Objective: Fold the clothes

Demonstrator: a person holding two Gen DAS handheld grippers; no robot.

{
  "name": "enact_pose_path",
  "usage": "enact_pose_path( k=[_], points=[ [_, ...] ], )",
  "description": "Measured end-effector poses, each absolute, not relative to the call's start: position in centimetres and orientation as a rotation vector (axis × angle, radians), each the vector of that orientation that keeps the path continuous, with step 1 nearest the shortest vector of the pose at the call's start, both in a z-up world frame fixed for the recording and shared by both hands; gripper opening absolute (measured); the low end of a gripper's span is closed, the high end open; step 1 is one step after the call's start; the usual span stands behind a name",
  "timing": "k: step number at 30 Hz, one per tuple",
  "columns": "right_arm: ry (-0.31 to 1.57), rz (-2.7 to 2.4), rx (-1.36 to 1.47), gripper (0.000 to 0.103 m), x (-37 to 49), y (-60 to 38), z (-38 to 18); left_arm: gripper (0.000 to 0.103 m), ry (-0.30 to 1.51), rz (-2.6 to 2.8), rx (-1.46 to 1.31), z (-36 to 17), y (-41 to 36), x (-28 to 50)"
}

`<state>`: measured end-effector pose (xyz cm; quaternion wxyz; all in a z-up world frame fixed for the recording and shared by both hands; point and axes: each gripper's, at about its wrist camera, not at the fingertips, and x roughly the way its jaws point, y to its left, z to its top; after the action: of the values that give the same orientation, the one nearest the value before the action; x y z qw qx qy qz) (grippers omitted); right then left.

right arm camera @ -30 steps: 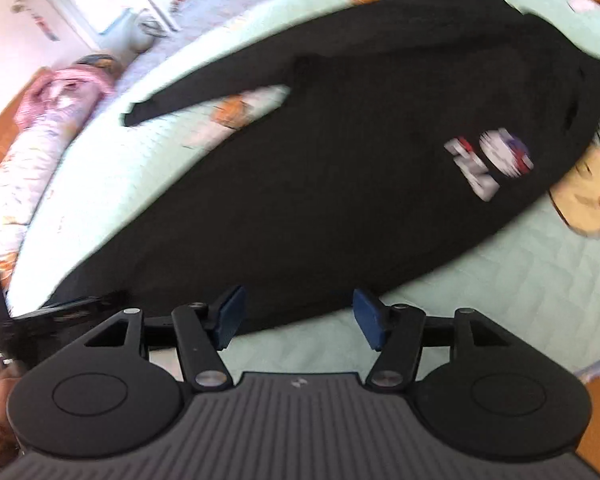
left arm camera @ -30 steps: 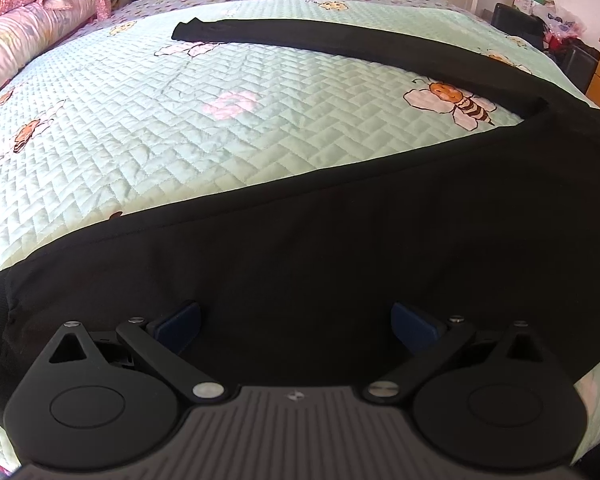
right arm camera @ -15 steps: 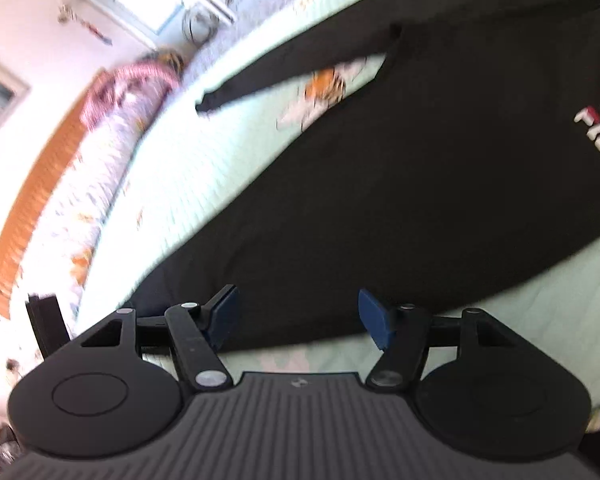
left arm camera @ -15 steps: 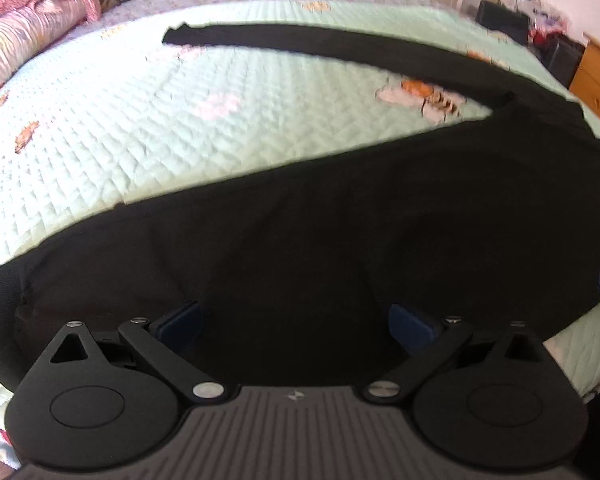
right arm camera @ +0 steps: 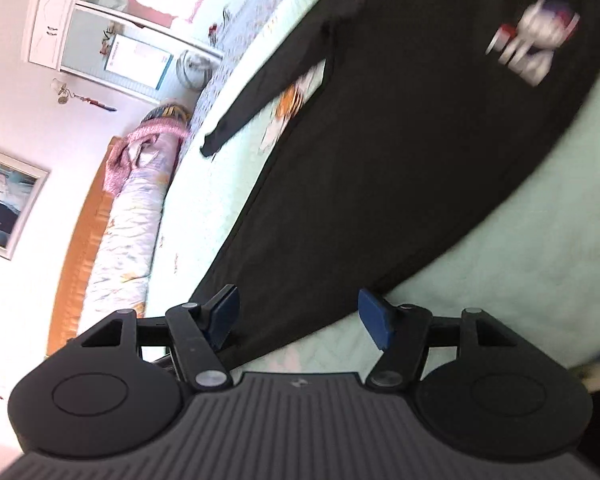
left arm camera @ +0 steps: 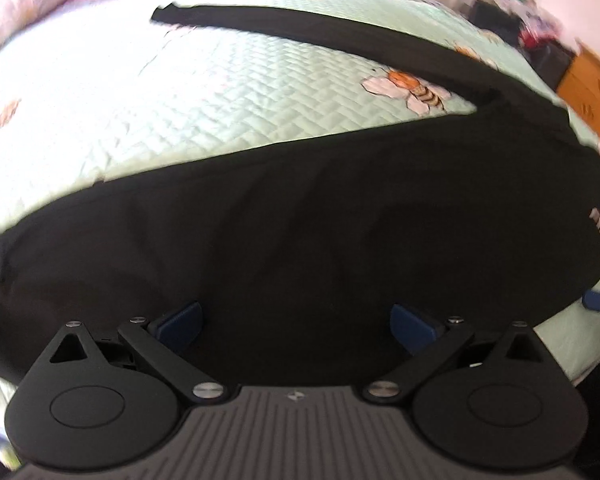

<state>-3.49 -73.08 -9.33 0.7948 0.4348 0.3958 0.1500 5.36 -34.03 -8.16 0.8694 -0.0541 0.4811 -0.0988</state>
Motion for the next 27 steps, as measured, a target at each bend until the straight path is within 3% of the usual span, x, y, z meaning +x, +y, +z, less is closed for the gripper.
enact_pose_path(
  k=[11,27],
  points=[
    [0.677,0.124,1.052,0.068,-6.3,-80.9,-8.8,0.103,1.13,-0.286,-0.592,-7.7,-33.5,3.8],
    [0.546,0.044,1.101,0.072,-8.2,-85.5,-9.3,0.103,1.202,-0.349,-0.663,-8.5,-35.5,4.2]
  ],
)
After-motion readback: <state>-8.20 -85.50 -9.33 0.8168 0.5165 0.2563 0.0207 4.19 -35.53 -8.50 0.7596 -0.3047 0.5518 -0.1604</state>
